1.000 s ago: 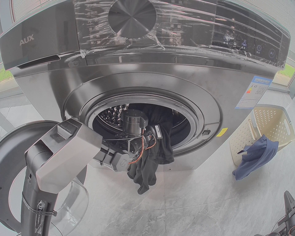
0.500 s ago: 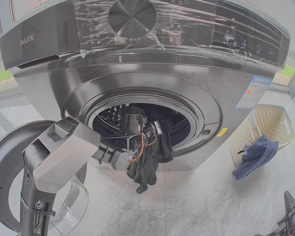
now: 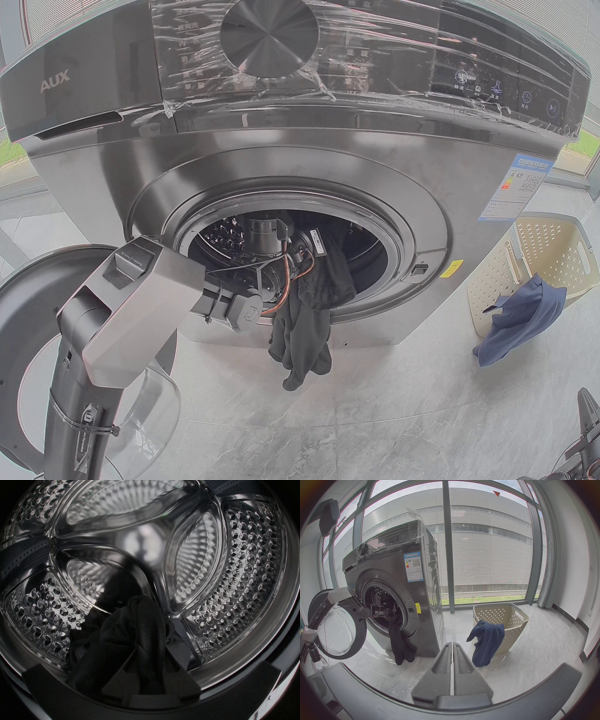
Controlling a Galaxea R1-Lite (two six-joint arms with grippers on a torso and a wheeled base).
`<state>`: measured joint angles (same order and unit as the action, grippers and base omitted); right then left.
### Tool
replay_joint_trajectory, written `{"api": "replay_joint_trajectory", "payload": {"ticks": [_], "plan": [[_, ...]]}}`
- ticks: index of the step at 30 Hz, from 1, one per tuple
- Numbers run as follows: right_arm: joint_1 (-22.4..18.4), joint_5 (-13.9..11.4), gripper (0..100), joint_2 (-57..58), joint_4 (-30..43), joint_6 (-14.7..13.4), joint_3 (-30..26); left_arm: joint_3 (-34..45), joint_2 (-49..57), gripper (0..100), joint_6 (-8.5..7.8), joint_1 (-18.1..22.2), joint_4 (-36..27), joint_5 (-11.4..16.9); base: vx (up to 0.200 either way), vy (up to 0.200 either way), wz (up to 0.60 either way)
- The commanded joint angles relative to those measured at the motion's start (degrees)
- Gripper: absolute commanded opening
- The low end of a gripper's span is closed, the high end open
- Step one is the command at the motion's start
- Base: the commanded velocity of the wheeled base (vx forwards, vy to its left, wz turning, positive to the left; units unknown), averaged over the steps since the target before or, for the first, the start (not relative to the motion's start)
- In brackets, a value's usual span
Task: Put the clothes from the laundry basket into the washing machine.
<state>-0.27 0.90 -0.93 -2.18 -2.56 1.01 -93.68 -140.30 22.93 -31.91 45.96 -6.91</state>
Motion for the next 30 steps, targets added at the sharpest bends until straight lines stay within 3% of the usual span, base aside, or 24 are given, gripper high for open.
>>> {"api": "replay_joint_trajectory", "payload": {"ticks": [1,9,10,12,15,16,17,18,19,20,22,30], "plan": [[0.0,0.1,0,0.8,0.0,0.0,-0.6,-4.9,-4.8,0,-0.78,1.0,0.0,-0.3,0.000,0.000,0.00],[0.0,0.0,0,0.8,0.0,0.0,-0.5,-5.9,-5.1,0,-0.78,1.5,-0.1,-0.3,0.000,0.000,0.00],[0.0,0.1,0,0.8,0.0,0.0,-0.5,-5.7,-4.8,100,-0.69,1.4,-0.3,-0.4,0.000,0.000,0.00],[-0.1,0.1,0,0.8,0.0,0.0,-0.6,-4.4,-2.6,100,-0.08,0.9,-0.7,-1.4,0.000,0.000,0.00],[0.0,0.0,0,0.8,0.0,0.0,-0.6,-0.7,1.0,100,3.61,-0.3,-1.1,-1.5,0.000,0.000,0.00],[0.0,0.0,0,0.8,0.0,0.0,-0.5,1.0,3.9,100,8.53,-1.4,-2.6,-1.3,0.000,0.000,0.00],[-0.1,0.0,0,0.8,0.0,0.0,-0.5,1.8,5.0,100,10.73,-1.7,-3.9,-1.3,0.000,0.000,0.00],[-0.1,0.0,0,0.8,0.0,0.0,-0.5,1.8,5.0,100,10.73,-1.7,-3.9,-1.3,0.000,0.000,0.00],[0.0,0.0,0,0.8,0.0,0.0,-0.6,3.5,6.2,100,13.98,-2.6,-5.3,-1.3,0.000,0.000,0.00],[0.0,0.0,0,0.8,0.0,0.0,-0.5,4.3,6.4,100,14.95,-3.0,-5.1,-1.3,0.000,0.000,0.00],[0.0,0.1,0,0.8,0.0,0.0,-0.5,5.5,6.4,100,16.27,-3.0,-4.6,-1.3,0.000,0.000,0.00],[0.0,0.0,0,0.8,0.0,0.0,-0.6,8.3,7.5,100,16.62,-3.9,-4.9,-1.2,0.000,0.000,0.00]]}}
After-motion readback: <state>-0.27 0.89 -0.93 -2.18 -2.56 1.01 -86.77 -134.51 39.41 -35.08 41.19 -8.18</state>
